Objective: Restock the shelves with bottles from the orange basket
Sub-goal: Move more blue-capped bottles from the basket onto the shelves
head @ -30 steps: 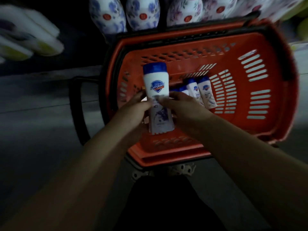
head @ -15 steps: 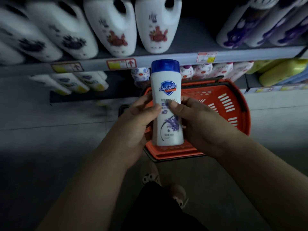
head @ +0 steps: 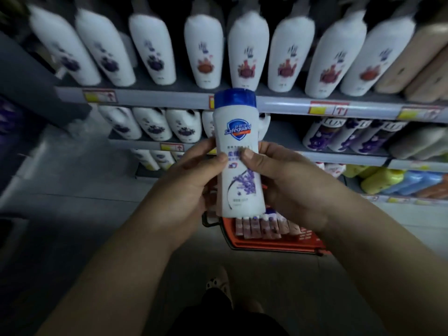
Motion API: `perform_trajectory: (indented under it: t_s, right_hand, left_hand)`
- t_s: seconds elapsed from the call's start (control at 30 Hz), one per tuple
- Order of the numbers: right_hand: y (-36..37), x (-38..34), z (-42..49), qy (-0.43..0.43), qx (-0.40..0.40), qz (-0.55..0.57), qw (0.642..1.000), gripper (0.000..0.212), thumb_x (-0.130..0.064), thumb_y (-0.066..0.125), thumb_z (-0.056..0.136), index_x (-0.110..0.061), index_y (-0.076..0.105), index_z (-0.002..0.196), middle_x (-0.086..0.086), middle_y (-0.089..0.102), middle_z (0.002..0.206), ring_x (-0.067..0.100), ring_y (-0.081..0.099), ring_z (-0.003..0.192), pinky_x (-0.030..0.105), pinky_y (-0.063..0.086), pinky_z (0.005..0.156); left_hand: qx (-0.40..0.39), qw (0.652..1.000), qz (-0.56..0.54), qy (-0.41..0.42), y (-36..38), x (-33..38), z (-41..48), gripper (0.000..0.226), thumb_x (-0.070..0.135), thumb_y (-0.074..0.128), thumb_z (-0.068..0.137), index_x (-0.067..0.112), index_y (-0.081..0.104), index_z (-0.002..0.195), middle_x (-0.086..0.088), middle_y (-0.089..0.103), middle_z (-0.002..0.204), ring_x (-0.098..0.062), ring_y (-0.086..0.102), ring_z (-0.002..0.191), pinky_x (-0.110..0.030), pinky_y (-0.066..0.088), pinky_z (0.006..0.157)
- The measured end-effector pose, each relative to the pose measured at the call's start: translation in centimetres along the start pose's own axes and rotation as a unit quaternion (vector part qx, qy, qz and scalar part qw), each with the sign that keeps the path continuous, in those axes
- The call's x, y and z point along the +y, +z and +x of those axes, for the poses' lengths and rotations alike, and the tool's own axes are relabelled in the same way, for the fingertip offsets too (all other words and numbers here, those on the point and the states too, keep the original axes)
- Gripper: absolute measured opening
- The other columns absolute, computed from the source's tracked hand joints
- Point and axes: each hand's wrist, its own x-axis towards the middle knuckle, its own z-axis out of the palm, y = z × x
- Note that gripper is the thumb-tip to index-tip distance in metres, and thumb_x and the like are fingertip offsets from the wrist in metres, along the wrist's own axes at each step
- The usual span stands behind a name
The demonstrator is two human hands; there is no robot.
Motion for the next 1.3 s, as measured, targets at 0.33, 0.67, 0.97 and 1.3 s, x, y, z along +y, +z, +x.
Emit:
perform_trajectory:
  t_s: [0.33,0.67,0.97,1.3]
  right_hand:
    - [7.9,-7.7,-4.7,-0.104,-0.022,-0.081,0.991,0.064,-0.026,0.066,0.069,-0.002,0.052,0.127,0.016,0.067,0.117,0.026,0.066,0.102,0.044,0.055,0.088]
    - [17.9,-13.1,-1.8,-0.186,0.007,-0.101,0.977,0.048,-0.022,0.067,0.083,-0.001,0.053,0.123,0.016,0.067,0.111,0.029,0.066,0.099,0.048,0.052,0.093]
    - [29.0,-16.6,3.1,-0.264,0.002,-0.100,0.959,0.037,-0.022,0.059,0.087,-0.003,0.055,0.118,0.011,0.068,0.101,0.021,0.066,0.089,0.036,0.058,0.078]
    - [38.2,-19.9,6.3,-0.341,0.031,-0.148,0.928,0.037,-0.023,0.062,0.088,-0.003,0.053,0.118,0.013,0.068,0.102,0.024,0.067,0.090,0.044,0.057,0.083]
  left_hand:
    - [0.013,0.995,0.022,0.099,1.4,10.2,-5.1,0.041,0.018,0.052,0.091,0.024,0.056,0.131,-0.004,0.068,0.120,-0.021,0.063,0.106,-0.044,0.053,0.091]
    - [-0.041,0.984,0.041,0.167,-4.4,20.8,-5.0,0.039,0.017,0.050,0.092,0.024,0.056,0.131,-0.002,0.069,0.117,-0.020,0.066,0.103,-0.035,0.057,0.080]
    - [-0.070,0.967,0.084,0.231,-12.7,30.8,-5.1,0.038,0.014,0.048,0.095,0.021,0.054,0.132,-0.004,0.069,0.118,-0.018,0.068,0.100,-0.038,0.057,0.085]
    - [-0.106,0.946,0.109,0.286,-19.3,39.0,-5.6,0.040,0.017,0.049,0.095,0.023,0.053,0.134,-0.001,0.069,0.119,-0.017,0.067,0.106,-0.043,0.055,0.089]
